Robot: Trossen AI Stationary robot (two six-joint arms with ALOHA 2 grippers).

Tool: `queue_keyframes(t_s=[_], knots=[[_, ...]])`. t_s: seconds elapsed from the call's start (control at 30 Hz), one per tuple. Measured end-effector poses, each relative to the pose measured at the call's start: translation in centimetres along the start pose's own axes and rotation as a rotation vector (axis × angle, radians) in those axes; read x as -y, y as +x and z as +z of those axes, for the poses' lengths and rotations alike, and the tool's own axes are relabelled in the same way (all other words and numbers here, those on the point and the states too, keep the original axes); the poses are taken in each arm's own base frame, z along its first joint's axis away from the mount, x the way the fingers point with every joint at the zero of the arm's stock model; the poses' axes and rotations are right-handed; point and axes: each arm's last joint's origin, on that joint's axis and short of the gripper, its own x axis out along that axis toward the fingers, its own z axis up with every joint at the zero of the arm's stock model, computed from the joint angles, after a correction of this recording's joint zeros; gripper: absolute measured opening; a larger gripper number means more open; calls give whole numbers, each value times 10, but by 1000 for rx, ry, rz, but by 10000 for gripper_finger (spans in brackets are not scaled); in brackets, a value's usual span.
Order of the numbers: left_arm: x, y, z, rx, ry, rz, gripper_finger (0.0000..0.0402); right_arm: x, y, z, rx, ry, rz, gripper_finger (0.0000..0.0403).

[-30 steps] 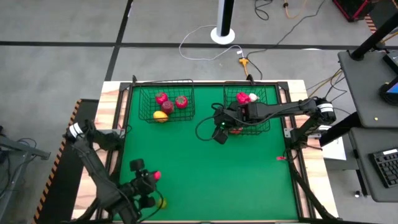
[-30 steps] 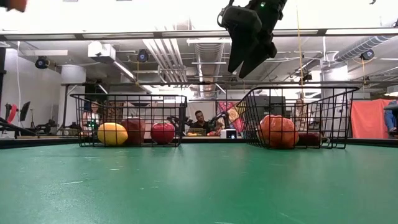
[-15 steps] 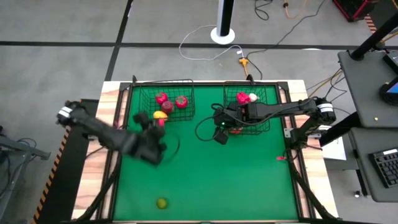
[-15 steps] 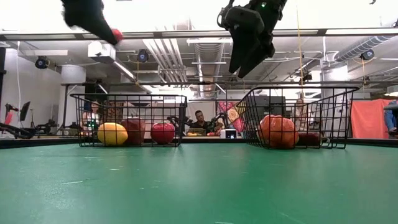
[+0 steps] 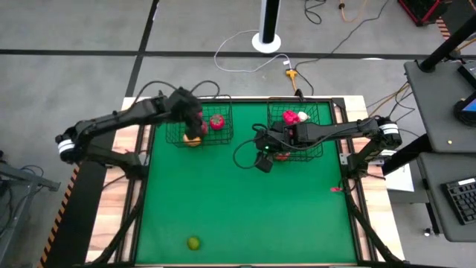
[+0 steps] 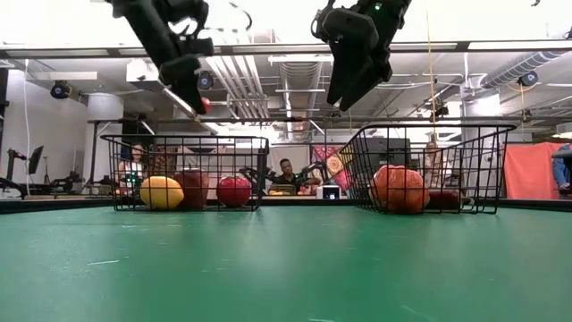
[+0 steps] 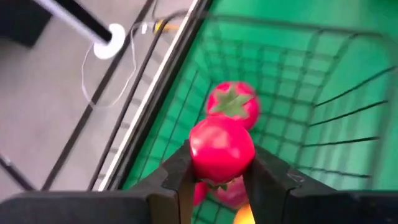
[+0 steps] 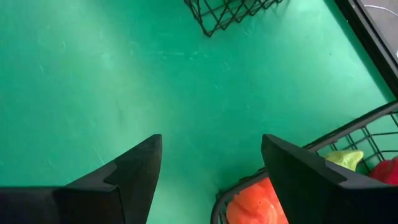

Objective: Sort produce into baskets
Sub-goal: Put the red strawberry into the left wire basket, then put the green lime into the left wire basket

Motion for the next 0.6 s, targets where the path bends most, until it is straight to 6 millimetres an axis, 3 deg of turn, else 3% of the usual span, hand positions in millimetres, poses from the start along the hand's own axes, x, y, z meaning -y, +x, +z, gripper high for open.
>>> queue_keyframes(t_s=[0.23, 0.6], knots=[[-11, 17, -3, -63, 2, 12, 129, -1, 0, 2, 19, 6, 8, 274], [-10, 20, -4, -78, 24, 7, 244, -1, 0, 2, 24, 9, 9, 280]])
